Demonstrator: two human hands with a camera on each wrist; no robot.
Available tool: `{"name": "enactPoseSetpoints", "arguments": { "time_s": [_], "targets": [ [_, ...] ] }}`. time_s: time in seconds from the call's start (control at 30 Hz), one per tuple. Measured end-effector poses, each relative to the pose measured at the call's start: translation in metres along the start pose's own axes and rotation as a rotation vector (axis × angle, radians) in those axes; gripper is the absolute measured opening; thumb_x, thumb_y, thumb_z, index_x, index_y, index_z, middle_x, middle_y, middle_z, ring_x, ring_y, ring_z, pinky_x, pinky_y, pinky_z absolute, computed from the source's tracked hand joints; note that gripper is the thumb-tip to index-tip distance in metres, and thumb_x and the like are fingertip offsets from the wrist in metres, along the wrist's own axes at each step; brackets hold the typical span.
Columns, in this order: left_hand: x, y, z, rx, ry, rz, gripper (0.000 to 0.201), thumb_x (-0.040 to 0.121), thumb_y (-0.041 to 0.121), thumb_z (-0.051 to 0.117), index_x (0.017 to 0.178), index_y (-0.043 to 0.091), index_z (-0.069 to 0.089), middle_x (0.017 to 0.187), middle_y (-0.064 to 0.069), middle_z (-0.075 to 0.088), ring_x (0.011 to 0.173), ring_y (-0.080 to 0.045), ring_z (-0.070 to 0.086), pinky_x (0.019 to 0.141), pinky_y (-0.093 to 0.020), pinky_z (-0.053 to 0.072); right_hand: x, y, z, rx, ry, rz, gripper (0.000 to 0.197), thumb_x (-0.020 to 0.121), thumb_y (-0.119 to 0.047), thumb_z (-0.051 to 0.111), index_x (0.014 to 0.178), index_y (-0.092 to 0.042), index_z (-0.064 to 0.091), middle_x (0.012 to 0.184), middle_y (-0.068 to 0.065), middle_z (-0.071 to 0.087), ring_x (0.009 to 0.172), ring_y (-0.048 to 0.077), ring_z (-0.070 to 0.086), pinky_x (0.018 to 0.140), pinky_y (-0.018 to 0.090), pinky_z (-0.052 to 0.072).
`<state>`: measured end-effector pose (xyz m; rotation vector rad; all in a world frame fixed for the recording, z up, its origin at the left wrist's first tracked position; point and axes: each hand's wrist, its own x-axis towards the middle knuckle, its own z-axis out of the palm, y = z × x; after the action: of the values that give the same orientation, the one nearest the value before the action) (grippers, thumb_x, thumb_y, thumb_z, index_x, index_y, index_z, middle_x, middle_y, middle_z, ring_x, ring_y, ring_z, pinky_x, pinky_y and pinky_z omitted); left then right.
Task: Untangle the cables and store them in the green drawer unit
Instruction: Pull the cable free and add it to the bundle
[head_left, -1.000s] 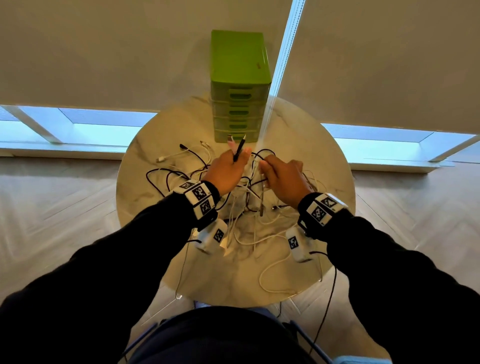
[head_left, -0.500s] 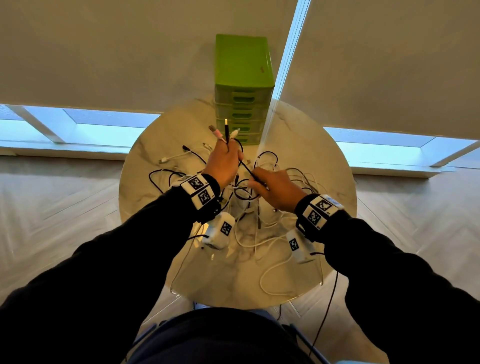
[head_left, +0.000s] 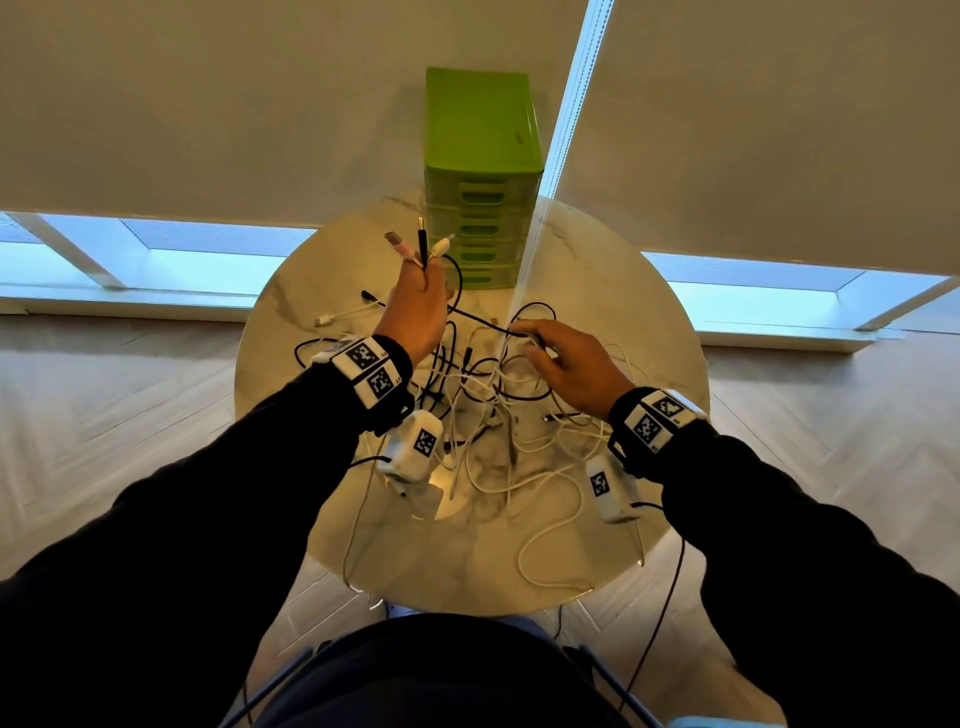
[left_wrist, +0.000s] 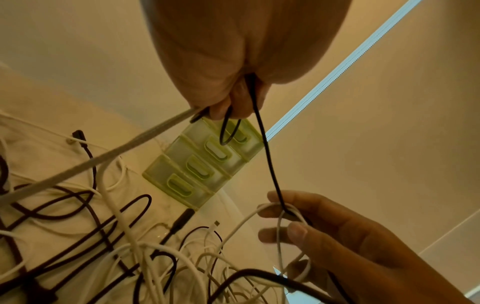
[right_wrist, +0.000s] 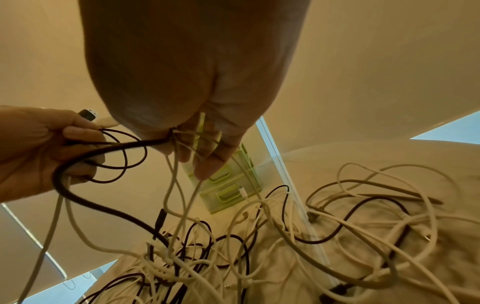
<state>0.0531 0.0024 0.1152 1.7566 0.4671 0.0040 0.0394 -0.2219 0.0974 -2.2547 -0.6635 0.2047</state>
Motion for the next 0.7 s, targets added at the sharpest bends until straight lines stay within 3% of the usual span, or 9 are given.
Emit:
{"name": "enactPoseSetpoints", "arguments": {
  "time_s": [0.1, 0.27, 0.37, 0.43, 0.5, 0.6, 0.67, 0.7],
  "targets": [
    [-0.001, 0.000, -0.003, 0.005, 0.008, 0.020, 0.048, 0.107, 0.039, 0.029, 0.141, 0.005, 0.037, 0.070, 0.007, 0.044, 0.056, -0.011, 0.037, 0.058, -0.034, 0.032, -0.004, 0.002, -0.001, 0.085, 0.018, 0.088, 0.028, 0.097, -0.028, 0.062, 0.125, -0.024, 0.061, 0.117, -0.010, 0.065, 0.087, 0.003, 0.065, 0.079, 0.027, 0.056],
    [-0.007, -0.001, -0.003, 0.044, 0.001, 0.026, 0.047, 0.108, 0.040, 0.028, 0.147, 0.015, 0.031, 0.077, 0.005, 0.048, 0.060, -0.012, 0.041, 0.066, -0.037, 0.036, -0.009, -0.002, -0.002, 0.176, 0.060, 0.114, 0.015, 0.094, -0.033, 0.065, 0.095, -0.019, 0.059, 0.082, -0.008, 0.067, 0.071, 0.010, 0.063, 0.069, 0.023, 0.051],
    [-0.013, -0.001, 0.004, 0.028, -0.020, 0.035, 0.044, 0.109, 0.036, 0.030, 0.140, 0.006, 0.038, 0.075, 0.005, 0.045, 0.058, -0.011, 0.038, 0.062, -0.034, 0.035, -0.007, -0.001, 0.002, 0.198, -0.025, 0.123, 0.013, 0.095, -0.026, 0.066, 0.090, -0.016, 0.059, 0.082, 0.002, 0.069, 0.077, 0.017, 0.066, 0.073, 0.025, 0.052],
    [-0.020, 0.000, 0.010, 0.036, -0.056, 0.049, 0.042, 0.109, 0.035, 0.031, 0.135, 0.004, 0.042, 0.075, 0.005, 0.044, 0.057, -0.010, 0.035, 0.054, -0.026, 0.035, -0.006, 0.002, 0.009, 0.168, -0.130, 0.132, 0.010, 0.095, -0.025, 0.063, 0.092, -0.018, 0.059, 0.086, 0.008, 0.069, 0.085, 0.024, 0.066, 0.080, 0.035, 0.053],
    [-0.029, 0.003, 0.014, 0.058, -0.118, 0.101, 0.042, 0.108, 0.038, 0.032, 0.134, 0.007, 0.045, 0.073, 0.006, 0.043, 0.058, -0.010, 0.037, 0.054, -0.024, 0.037, -0.005, 0.005, 0.016, 0.122, -0.166, 0.114, 0.016, 0.095, -0.033, 0.059, 0.089, -0.018, 0.060, 0.088, 0.003, 0.070, 0.092, 0.020, 0.068, 0.086, 0.046, 0.053],
    [-0.033, -0.003, 0.014, 0.190, -0.207, 0.185, 0.051, 0.098, 0.057, 0.039, 0.134, 0.024, 0.053, 0.077, 0.005, 0.057, 0.072, -0.016, 0.057, 0.076, -0.036, 0.050, -0.006, 0.001, 0.020, 0.174, -0.094, 0.136, 0.025, 0.097, -0.038, 0.057, 0.087, -0.016, 0.064, 0.090, -0.005, 0.074, 0.095, 0.010, 0.070, 0.089, 0.047, 0.053],
    [-0.030, -0.014, 0.011, 0.302, -0.259, 0.180, 0.047, 0.087, 0.065, 0.046, 0.116, 0.032, 0.061, 0.092, -0.001, 0.070, 0.090, -0.020, 0.066, 0.093, -0.044, 0.053, -0.006, -0.001, 0.019, 0.260, -0.022, 0.158, 0.025, 0.098, -0.035, 0.057, 0.093, -0.011, 0.063, 0.090, -0.002, 0.075, 0.093, 0.011, 0.072, 0.090, 0.046, 0.055],
    [-0.031, -0.016, 0.008, 0.351, -0.284, 0.183, 0.041, 0.084, 0.066, 0.050, 0.105, 0.034, 0.063, 0.098, -0.001, 0.072, 0.094, -0.020, 0.067, 0.094, -0.044, 0.053, -0.006, -0.003, 0.018, 0.300, 0.008, 0.161, 0.023, 0.099, -0.032, 0.057, 0.096, -0.010, 0.061, 0.090, 0.000, 0.075, 0.092, 0.013, 0.073, 0.089, 0.045, 0.056]
  ]
}}
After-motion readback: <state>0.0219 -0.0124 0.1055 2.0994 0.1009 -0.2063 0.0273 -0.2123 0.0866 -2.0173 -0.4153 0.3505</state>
